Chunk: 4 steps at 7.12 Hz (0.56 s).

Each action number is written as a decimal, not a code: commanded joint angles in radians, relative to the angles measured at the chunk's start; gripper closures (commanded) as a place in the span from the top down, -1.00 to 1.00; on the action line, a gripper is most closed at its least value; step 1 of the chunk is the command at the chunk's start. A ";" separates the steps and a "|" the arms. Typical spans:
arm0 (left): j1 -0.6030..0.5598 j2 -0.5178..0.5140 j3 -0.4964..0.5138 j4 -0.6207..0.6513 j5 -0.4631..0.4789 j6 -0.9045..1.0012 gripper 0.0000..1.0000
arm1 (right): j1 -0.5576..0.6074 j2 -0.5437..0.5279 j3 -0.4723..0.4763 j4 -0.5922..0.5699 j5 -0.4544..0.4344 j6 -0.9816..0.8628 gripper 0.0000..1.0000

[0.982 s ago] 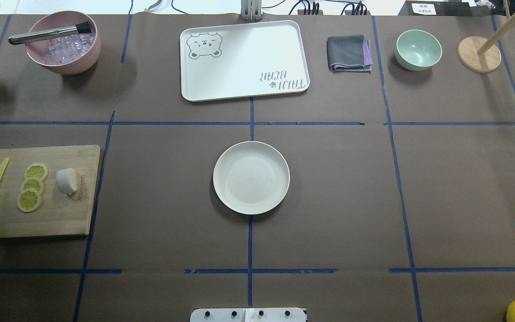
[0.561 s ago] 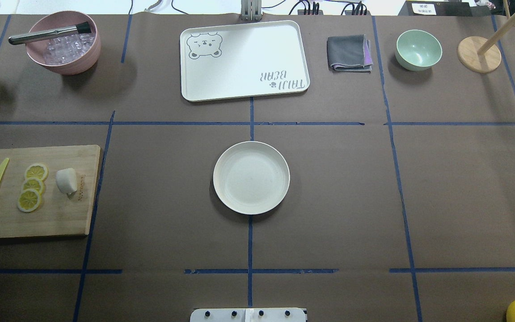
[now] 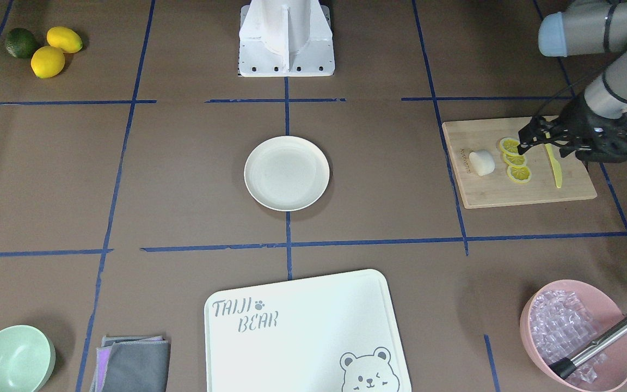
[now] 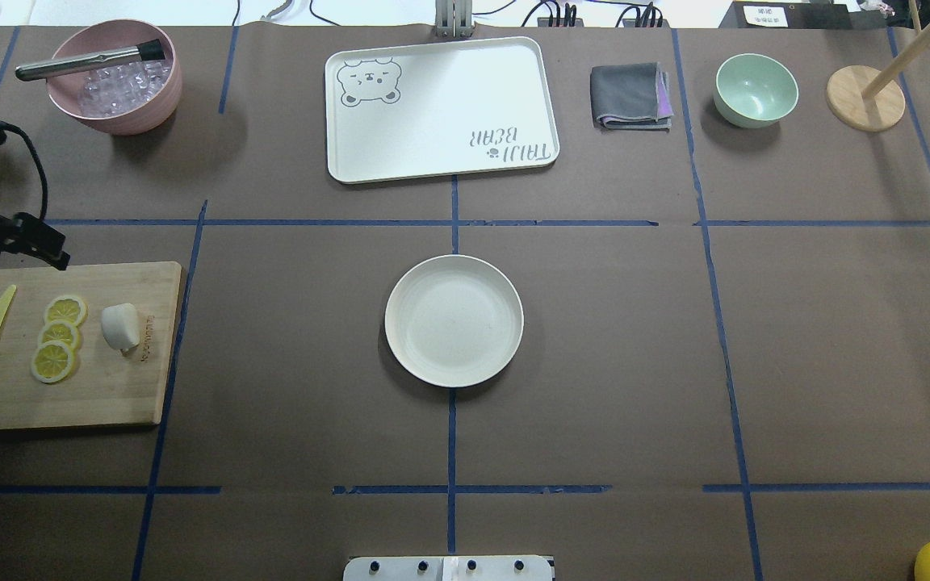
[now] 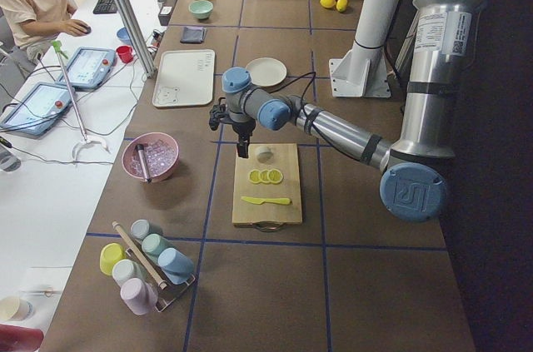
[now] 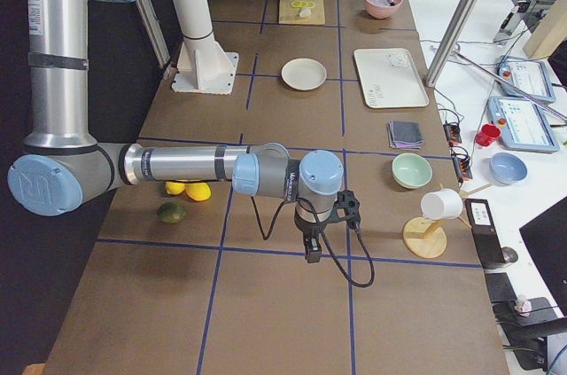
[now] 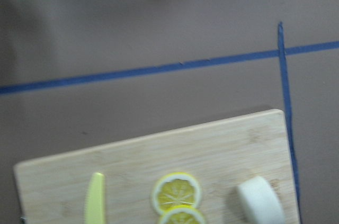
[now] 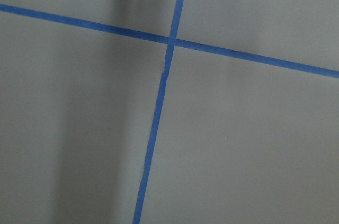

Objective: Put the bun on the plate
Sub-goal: 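Move the left gripper over the white bun on the cutting board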

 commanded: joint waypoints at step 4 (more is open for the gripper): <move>0.232 0.014 0.086 -0.249 0.156 -0.390 1.00 | 0.000 0.000 -0.004 0.000 0.001 -0.001 0.99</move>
